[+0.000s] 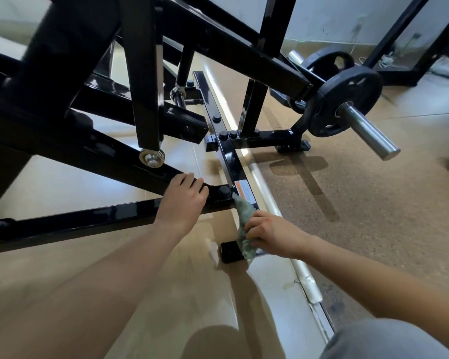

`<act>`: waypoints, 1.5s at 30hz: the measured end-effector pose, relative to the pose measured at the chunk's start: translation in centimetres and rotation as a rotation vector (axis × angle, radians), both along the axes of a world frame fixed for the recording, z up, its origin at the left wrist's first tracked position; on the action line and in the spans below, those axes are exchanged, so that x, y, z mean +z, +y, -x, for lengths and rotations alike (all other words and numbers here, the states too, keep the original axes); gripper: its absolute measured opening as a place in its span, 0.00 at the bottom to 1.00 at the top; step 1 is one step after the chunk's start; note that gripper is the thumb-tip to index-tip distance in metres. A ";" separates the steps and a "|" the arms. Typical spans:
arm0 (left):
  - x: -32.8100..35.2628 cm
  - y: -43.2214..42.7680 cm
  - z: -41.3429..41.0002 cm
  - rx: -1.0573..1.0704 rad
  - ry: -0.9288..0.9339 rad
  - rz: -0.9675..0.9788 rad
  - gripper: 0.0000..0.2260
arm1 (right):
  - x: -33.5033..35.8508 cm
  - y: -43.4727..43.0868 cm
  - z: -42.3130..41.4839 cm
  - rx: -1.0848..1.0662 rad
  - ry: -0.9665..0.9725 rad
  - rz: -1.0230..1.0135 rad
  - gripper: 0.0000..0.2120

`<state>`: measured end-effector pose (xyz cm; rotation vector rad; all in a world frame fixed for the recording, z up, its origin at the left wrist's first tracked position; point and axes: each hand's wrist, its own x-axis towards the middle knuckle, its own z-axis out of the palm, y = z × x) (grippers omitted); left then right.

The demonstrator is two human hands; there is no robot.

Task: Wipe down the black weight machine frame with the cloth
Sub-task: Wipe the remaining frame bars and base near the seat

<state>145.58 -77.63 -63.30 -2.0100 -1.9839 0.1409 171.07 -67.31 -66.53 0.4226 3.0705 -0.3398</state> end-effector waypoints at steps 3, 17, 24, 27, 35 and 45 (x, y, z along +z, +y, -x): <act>0.2 -0.3 0.0 0.007 0.015 0.035 0.16 | 0.3 1.1 0.4 -0.236 0.054 0.047 0.06; 0.2 -0.8 -0.6 0.095 -0.058 0.102 0.24 | 0.6 0.0 0.7 -0.604 0.028 0.161 0.08; 1.0 -0.5 -1.0 0.107 -0.055 0.174 0.27 | 4.8 2.6 -1.5 -0.524 -0.231 0.461 0.03; 2.1 -0.5 -1.0 0.100 -0.045 0.199 0.28 | 5.9 3.3 -1.3 -0.618 -0.034 0.590 0.03; 2.7 -0.7 -1.0 0.088 0.017 0.237 0.27 | 1.3 1.2 2.8 -0.567 0.089 0.210 0.12; 4.1 -3.6 -0.7 -0.022 -0.331 0.234 0.26 | 6.2 -1.5 5.3 -0.399 0.070 0.594 0.03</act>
